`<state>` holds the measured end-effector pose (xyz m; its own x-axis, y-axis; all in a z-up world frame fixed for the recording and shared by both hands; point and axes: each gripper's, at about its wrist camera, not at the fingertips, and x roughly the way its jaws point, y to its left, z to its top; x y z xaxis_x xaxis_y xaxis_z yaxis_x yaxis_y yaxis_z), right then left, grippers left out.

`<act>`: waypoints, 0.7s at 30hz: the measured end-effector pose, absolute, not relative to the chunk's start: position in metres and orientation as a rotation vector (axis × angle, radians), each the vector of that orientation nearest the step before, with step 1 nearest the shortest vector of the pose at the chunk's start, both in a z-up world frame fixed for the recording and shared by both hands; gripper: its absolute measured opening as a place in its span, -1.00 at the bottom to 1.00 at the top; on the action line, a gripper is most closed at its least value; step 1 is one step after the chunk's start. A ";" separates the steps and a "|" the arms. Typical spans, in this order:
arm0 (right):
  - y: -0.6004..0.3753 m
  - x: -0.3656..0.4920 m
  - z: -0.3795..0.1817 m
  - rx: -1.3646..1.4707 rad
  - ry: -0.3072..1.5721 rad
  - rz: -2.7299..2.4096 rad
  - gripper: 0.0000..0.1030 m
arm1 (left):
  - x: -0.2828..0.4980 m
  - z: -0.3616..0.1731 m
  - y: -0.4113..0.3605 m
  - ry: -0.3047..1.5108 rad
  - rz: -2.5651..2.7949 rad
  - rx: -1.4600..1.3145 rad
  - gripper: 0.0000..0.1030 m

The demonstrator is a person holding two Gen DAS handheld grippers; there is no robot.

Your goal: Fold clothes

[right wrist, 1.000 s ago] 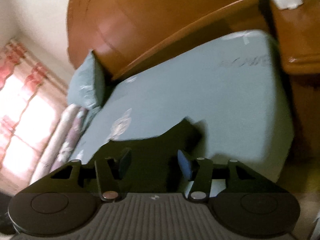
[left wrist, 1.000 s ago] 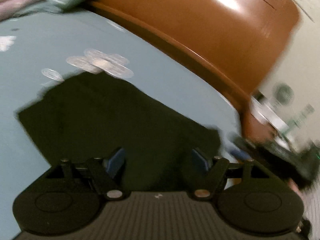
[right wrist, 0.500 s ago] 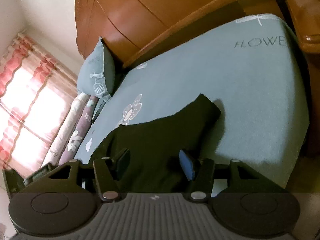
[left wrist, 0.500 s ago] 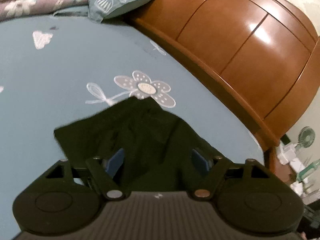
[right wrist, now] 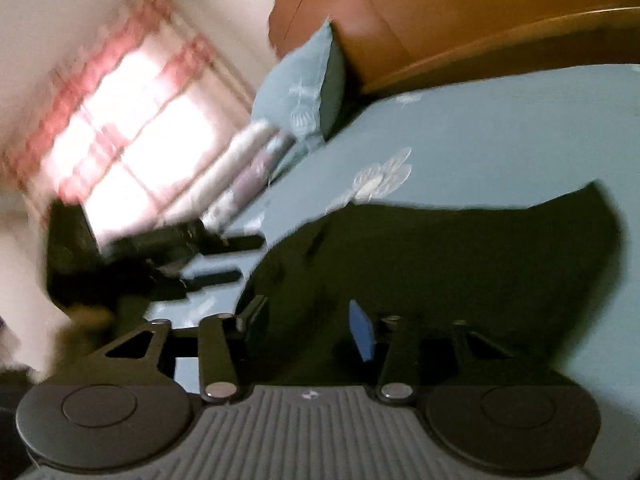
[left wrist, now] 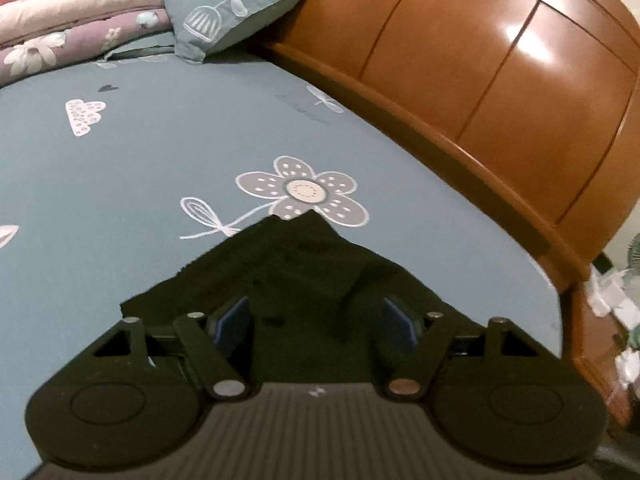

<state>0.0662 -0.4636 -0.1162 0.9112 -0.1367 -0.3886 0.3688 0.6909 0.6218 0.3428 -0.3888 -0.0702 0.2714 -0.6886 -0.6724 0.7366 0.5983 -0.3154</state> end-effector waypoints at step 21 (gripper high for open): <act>-0.374 0.033 -0.102 0.677 0.590 -0.331 -0.06 | 0.249 -0.063 -0.326 0.928 -1.053 0.223 0.46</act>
